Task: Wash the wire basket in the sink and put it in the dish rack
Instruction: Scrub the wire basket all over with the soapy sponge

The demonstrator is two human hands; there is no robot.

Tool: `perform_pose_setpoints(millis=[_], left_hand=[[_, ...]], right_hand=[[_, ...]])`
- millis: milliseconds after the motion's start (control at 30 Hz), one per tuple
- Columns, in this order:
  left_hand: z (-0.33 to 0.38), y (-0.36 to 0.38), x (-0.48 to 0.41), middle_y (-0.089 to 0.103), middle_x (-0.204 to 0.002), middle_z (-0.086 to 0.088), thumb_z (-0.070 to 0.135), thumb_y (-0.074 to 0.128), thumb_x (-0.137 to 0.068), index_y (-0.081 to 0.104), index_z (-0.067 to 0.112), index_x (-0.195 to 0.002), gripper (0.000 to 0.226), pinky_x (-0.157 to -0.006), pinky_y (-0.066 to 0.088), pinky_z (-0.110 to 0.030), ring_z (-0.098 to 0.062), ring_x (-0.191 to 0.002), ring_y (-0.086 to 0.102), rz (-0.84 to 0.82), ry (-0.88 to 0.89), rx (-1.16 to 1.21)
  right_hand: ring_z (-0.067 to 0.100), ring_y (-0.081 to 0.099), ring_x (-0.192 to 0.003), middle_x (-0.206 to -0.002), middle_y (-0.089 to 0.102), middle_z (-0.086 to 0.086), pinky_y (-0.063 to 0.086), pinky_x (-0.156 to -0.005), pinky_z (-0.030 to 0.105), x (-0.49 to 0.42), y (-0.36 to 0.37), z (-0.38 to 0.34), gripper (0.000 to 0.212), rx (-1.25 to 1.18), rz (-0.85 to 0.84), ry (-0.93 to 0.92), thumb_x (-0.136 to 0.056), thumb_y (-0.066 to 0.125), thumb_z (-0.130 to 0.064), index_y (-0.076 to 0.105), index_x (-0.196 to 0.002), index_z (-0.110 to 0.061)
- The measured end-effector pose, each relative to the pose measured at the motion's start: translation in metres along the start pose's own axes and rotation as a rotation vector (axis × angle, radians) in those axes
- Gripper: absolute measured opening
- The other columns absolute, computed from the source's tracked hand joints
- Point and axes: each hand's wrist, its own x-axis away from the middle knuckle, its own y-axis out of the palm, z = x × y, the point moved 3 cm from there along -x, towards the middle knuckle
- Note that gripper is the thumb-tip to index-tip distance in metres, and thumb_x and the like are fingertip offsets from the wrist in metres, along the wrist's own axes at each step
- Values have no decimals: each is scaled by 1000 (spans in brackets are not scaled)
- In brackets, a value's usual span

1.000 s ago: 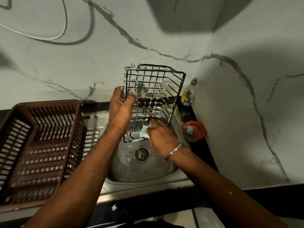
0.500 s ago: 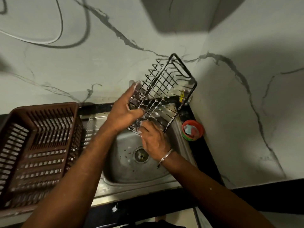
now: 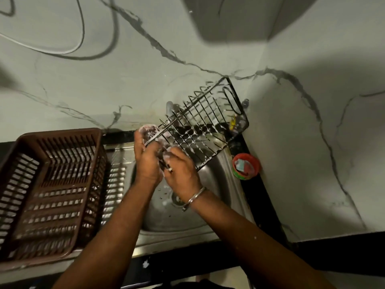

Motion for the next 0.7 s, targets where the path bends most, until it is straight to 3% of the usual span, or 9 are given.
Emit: perform_pose_setpoints(millis=[100,167,233,300,367,467,567,633,700], left_hand=[[1,-10,-3,59,-139,-25,0,54,-90,42,3,-141,53,-70,56,-33,-26,-94,63,14,-66,13],[-1,-18,-6,52,-142,-31,7,54,-89,40,5,-147,60,-81,56,-43,-38,-106,62,-2,-54,-18],[0,-21,-7,60,-128,-17,7,52,-87,48,8,-135,48,-86,54,-45,-35,-110,62,-27,18,-67],[5,-18,-6,58,-124,-8,4,49,-84,49,11,-126,43,-84,55,-37,-25,-110,60,-64,94,-118],[9,-14,-4,55,-126,-8,3,47,-81,49,10,-124,44,-79,55,-29,-21,-112,57,-100,164,-166],[8,-9,-5,53,-127,-10,2,45,-78,50,9,-123,45,-87,56,-31,-22,-117,53,-133,225,-182],[11,-3,-9,52,-123,-12,0,43,-76,49,6,-121,45,-92,51,-28,-19,-115,53,-111,254,-202],[8,-8,-15,53,-121,-12,0,43,-77,52,10,-119,44,-97,50,-43,-23,-116,53,-107,249,-181],[0,-17,-18,54,-121,-13,3,45,-76,56,17,-117,45,-101,45,-65,-33,-118,51,-104,265,-173]], right_hand=[[22,66,-110,-120,69,8,57,-96,42,-5,-8,7,41,-219,-342,230,-84,79,-10,67,-124,-9],[17,69,-108,-119,71,2,60,-94,39,-6,-18,13,46,-393,-552,358,-87,80,-10,66,-130,-19],[14,72,-104,-116,73,-2,63,-85,36,-13,-33,21,42,-435,-539,423,-91,75,-5,68,-128,-23],[13,72,-99,-114,72,-1,62,-73,22,-23,-46,25,37,-373,-410,502,-93,72,-4,70,-126,-21],[9,65,-96,-114,70,-1,51,-65,9,-30,-54,23,34,-124,-259,492,-92,74,-8,71,-124,-18],[11,56,-95,-113,70,2,46,-75,11,-28,-46,8,29,220,-142,352,-90,76,-12,73,-119,-13],[23,67,-96,-105,72,9,58,-86,32,-16,-30,-5,19,258,-262,302,-92,71,-9,76,-110,-12],[23,63,-99,-107,70,11,56,-86,28,-11,-30,-9,19,200,-430,315,-93,69,-7,75,-110,-12],[15,62,-90,-106,72,7,49,-73,14,-17,-37,-5,23,63,-521,371,-91,74,-7,76,-113,-13]])
